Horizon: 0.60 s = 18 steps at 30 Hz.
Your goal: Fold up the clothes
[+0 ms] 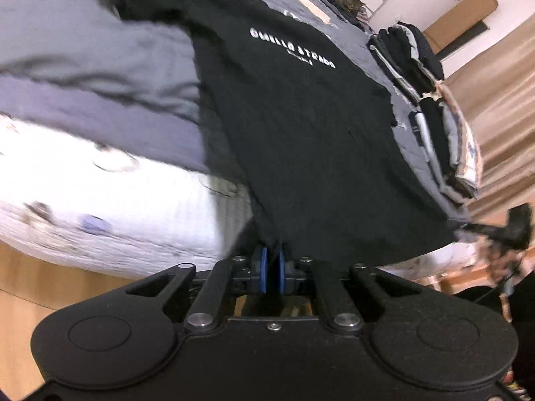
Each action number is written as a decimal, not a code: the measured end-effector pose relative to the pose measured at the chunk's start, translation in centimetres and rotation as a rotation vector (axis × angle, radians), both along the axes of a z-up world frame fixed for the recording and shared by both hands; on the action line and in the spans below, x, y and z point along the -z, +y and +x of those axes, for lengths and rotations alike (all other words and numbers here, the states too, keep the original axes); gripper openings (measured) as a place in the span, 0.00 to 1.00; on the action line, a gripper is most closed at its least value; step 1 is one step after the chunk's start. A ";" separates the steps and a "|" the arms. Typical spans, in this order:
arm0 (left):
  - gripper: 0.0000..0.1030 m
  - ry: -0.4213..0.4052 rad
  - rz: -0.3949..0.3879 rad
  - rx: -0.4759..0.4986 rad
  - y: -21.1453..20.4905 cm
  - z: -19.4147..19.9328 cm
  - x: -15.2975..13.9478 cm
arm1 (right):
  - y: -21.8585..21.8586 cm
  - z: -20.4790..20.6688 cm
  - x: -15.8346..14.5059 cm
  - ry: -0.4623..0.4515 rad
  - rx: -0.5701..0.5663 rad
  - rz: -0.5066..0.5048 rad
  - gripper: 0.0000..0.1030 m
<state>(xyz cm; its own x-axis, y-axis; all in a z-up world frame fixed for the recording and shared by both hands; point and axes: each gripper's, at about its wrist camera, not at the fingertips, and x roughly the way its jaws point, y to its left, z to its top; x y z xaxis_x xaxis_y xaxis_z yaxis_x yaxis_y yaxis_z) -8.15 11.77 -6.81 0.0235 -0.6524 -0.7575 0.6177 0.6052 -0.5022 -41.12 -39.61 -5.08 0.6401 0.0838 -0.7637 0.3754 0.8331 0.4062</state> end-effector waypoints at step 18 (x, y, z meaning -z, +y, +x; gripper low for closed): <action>0.44 -0.286 0.063 -0.080 -1.8 -0.8 -1.2 | 2.0 1.3 -1.0 0.093 -0.051 -0.215 0.11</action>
